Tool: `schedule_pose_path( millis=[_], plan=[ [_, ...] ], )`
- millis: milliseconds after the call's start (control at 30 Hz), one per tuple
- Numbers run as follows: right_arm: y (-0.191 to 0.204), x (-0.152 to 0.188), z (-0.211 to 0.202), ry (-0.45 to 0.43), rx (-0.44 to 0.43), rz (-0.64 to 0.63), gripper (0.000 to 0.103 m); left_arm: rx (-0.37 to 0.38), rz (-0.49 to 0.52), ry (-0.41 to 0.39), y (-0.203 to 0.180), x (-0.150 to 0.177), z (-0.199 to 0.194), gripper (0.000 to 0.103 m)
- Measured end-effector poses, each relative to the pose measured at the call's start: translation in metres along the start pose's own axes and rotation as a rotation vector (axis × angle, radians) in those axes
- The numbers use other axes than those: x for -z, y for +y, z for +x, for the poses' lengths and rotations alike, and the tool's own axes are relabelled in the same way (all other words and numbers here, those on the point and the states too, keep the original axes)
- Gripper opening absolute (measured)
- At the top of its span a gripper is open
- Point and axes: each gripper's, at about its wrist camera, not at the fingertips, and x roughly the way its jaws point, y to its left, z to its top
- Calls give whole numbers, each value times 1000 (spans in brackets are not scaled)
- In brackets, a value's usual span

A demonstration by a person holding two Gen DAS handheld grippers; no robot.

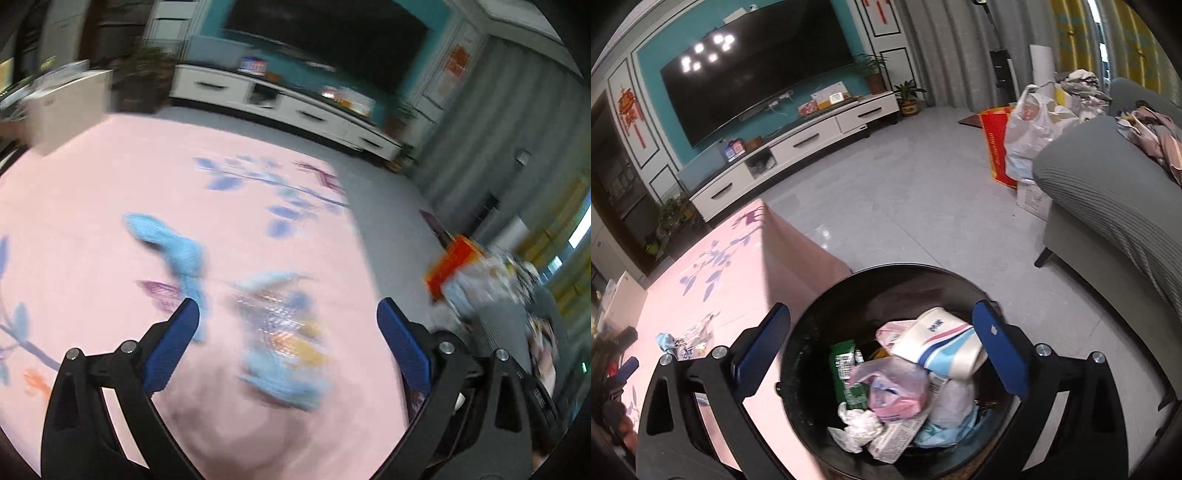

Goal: Collect trash
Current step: 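Grasp the blue cloth with the left gripper while the right grasps the clear snack bag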

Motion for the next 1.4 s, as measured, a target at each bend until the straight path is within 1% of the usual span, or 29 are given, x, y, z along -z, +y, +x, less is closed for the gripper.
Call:
schedule_pose_path(
  millis=[100, 200, 267, 300, 333, 467, 500, 533, 567, 600, 633, 700, 767, 833, 900, 1000, 1100, 1167, 1233, 1267, 1300, 1333, 1367, 1400],
  plan=[
    [11, 3, 6, 14, -2, -32, 97, -29, -50, 30, 33, -13, 13, 96],
    [20, 4, 12, 27, 4, -61, 97, -78, -101, 43, 58, -22, 30, 96],
    [22, 5, 16, 37, 2, -68, 97, -98, -131, 62, 70, -24, 44, 92],
    [22, 6, 17, 40, 0, -69, 97, -105, -139, 73, 73, -26, 51, 83],
    [23, 7, 18, 44, 0, -70, 97, -120, -145, 89, 76, -28, 61, 76],
    [23, 6, 24, 52, 5, -64, 97, -139, -139, 99, 78, -26, 78, 71],
    [24, 6, 25, 54, 3, -61, 97, -142, -131, 94, 77, -26, 80, 67],
    [24, 6, 27, 58, 0, -59, 97, -149, -120, 94, 77, -26, 83, 59],
    [24, 6, 29, 62, -2, -59, 97, -157, -112, 95, 76, -24, 85, 54],
    [26, 7, 31, 68, -2, -62, 97, -177, -95, 77, 75, -24, 84, 46],
    [29, 7, 32, 71, -1, -68, 97, -170, -87, 83, 74, -22, 85, 38],
    [33, 8, 33, 75, 0, -81, 97, -161, -88, 85, 76, -20, 78, 36],
    [40, 10, 34, 82, -21, -94, 97, -139, -108, 81, 81, -15, 63, 36],
    [47, 13, 36, 92, -40, -104, 97, -88, -114, 71, 86, -11, 39, 36],
    [60, 18, 38, 102, -57, -132, 97, -81, -93, 62, 87, -8, 17, 36],
    [83, 25, 39, 106, -76, -174, 97, -80, -49, 16, 92, -1, -31, 36],
    [109, 36, 39, 112, -121, -209, 97, -76, -40, -32, 103, 12, -69, 36],
    [128, 47, 43, 136, -151, -236, 97, -82, -52, -73, 117, 25, -89, 36],
    [147, 60, 47, 164, -162, -281, 97, -119, -67, -110, 133, 34, -96, 36],
    [160, 72, 50, 185, -178, -314, 97, -143, -75, -115, 139, 36, -97, 36],
    [168, 80, 51, 199, -198, -332, 97, -176, -84, -102, 147, 36, -94, 36],
    [175, 86, 51, 212, -219, -344, 97, -181, -97, -84, 155, 36, -93, 36],
    [184, 93, 50, 222, -244, -358, 97, -164, -120, -84, 162, 35, -95, 36],
    [190, 95, 49, 223, -251, -367, 97, -142, -151, -90, 168, 35, -97, 36]
  ],
)
